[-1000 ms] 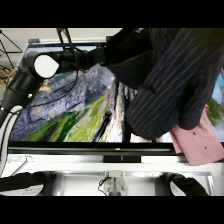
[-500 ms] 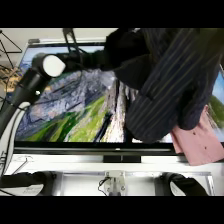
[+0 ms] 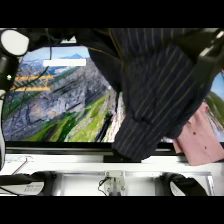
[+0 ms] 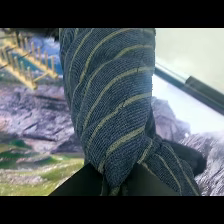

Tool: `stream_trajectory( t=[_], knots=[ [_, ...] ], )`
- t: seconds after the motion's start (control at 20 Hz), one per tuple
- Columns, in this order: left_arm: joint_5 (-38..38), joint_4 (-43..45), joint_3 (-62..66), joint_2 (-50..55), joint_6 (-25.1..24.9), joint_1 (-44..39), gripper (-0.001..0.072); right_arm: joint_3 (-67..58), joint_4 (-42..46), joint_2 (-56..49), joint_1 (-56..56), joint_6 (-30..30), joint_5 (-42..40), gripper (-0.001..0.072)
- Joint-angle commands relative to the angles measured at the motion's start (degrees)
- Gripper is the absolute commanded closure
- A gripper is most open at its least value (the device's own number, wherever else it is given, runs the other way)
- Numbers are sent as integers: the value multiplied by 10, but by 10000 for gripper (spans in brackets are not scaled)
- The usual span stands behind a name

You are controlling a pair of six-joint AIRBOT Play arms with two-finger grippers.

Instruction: Fold the shirts.

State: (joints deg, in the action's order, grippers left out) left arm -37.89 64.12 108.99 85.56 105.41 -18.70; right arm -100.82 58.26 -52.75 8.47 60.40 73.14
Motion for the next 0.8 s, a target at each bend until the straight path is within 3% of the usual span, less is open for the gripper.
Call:
stream_trajectory(
  t=[0.0, 0.15, 0.3, 0.45, 0.55, 0.75],
  knots=[
    [-3, -12, 23, -3, -40, 8, 666, 0, 14, -1, 0, 0, 37, 631],
    [-42, -12, 40, -15, -68, 9, 666, 0, 16, -13, 0, 0, 49, 631],
    [-75, -16, 75, -22, -102, 4, 666, 0, -40, -44, 0, -1, 68, 631],
    [-72, -122, 97, -27, -169, -13, 666, 0, -57, -81, 28, -10, 37, 631],
    [-78, -183, 97, -36, -216, -38, 667, 0, -28, -111, 66, -14, -11, 631],
    [-168, -167, 97, -78, -267, -74, 667, 0, 1, -148, 80, -29, -211, 632]
  ],
)
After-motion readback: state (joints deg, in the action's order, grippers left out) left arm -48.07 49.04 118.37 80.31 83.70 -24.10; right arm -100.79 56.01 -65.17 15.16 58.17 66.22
